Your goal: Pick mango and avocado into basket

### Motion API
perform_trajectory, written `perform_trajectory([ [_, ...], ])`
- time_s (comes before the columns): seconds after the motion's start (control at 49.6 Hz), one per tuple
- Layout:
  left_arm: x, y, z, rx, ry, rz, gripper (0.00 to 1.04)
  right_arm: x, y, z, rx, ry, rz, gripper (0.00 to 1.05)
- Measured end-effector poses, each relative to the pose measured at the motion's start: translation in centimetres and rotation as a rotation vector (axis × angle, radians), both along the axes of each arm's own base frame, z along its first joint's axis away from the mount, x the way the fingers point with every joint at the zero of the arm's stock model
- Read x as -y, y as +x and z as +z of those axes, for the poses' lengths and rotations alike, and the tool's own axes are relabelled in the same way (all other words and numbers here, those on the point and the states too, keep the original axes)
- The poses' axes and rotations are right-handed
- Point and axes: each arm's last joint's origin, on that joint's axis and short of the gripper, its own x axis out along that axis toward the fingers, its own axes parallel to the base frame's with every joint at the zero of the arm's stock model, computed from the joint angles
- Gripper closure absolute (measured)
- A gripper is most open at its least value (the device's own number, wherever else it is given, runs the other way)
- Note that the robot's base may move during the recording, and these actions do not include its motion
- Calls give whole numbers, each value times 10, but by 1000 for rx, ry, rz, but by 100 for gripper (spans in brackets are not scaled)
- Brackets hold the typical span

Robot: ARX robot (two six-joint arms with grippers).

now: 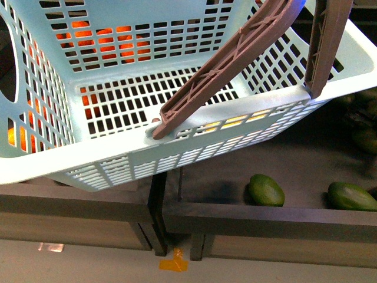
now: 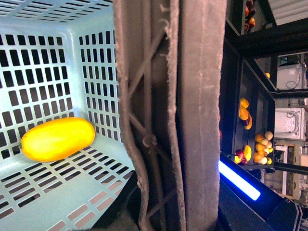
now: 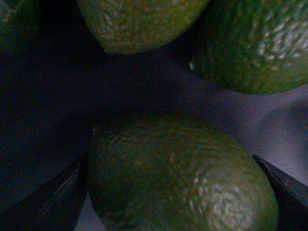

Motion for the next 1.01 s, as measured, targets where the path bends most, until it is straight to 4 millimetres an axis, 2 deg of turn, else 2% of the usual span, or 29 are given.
perform_trajectory([
  [0.201,0,0,0,0,0,0,87,-1,-2,-8,-15,4,1,9],
  [0.282,0,0,0,0,0,0,87,-1,-2,-8,-15,1,0,22],
  [0.322,0,0,0,0,0,0,87,-1,-2,-8,-15,0,0,25],
  [0.786,0,0,0,0,0,0,87,-3,-6,-8,17,-1,38,25],
  [0.906,0,0,0,0,0,0,87,-6,-14,4,54,-2,82,25],
  [1.007,0,0,0,0,0,0,87,-10,-23,33,126,-23,152,25],
])
